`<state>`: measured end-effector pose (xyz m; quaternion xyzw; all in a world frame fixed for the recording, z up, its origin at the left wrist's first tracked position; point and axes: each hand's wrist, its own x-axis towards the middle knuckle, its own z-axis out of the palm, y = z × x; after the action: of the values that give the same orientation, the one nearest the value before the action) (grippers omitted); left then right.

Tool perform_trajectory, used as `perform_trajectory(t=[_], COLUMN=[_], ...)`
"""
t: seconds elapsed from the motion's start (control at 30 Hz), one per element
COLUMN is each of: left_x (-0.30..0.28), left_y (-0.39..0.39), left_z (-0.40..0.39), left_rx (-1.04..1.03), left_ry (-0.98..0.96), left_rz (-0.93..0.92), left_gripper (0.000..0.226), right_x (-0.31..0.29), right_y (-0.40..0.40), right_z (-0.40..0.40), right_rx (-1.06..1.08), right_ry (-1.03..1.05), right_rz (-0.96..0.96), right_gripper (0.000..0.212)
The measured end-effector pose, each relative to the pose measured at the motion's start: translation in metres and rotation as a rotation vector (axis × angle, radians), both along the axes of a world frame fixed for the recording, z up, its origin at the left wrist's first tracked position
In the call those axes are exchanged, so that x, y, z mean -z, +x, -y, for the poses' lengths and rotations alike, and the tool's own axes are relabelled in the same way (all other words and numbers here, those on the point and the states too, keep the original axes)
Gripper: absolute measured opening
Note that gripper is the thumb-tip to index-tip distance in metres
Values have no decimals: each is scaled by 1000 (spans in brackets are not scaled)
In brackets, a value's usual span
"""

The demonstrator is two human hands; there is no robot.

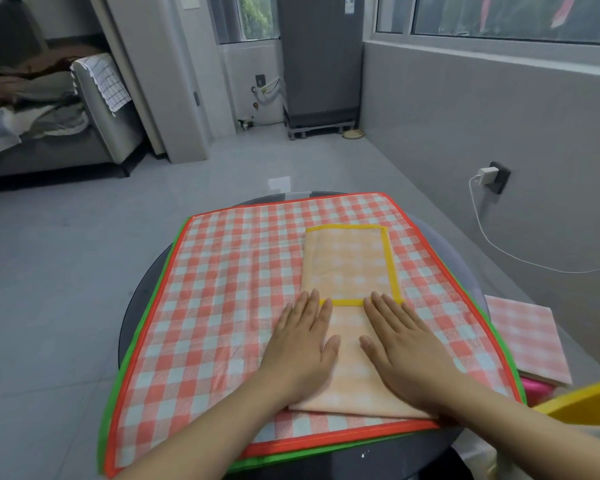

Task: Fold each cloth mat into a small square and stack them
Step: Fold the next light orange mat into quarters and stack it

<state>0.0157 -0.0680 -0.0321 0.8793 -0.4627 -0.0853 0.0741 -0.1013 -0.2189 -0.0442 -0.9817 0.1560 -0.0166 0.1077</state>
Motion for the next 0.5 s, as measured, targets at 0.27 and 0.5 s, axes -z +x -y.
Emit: perform_trajectory(t=[0.27,0.5], left_x=[-5,-9], left_y=[3,23], left_z=[4,23], left_rx=[2,-80], left_ry=[-29,-414], left_rz=[78,-133], left_gripper=[59,26], right_x=[-13,-34], right_y=[-1,14], right_z=[6,20], right_rx=[22,131], right_ry=[-140,236], right_rz=[-33,175], right_gripper=[113,35])
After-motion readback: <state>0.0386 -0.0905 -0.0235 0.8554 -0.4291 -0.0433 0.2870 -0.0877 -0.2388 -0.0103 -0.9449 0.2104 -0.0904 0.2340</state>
